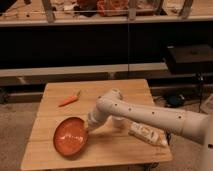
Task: Drag the ceramic bowl in a circle
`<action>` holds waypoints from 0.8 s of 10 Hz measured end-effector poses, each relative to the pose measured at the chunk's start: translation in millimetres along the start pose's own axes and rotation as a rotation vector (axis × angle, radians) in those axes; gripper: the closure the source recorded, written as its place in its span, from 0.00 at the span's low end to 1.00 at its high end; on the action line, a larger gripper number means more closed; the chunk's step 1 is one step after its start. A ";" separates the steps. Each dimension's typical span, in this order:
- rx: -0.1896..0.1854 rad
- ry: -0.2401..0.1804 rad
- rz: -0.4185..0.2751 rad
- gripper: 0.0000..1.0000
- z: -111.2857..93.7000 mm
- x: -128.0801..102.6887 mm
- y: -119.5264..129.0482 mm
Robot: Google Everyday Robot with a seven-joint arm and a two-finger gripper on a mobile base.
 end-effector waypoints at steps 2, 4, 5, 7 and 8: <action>-0.016 -0.018 -0.080 1.00 12.7 2.7 -37.3; -0.019 -0.034 -0.140 1.00 22.2 7.1 -65.4; -0.019 -0.040 -0.162 1.00 25.2 11.9 -75.0; -0.017 -0.051 -0.155 1.00 26.5 32.6 -78.6; -0.019 -0.055 -0.144 1.00 27.4 40.6 -77.8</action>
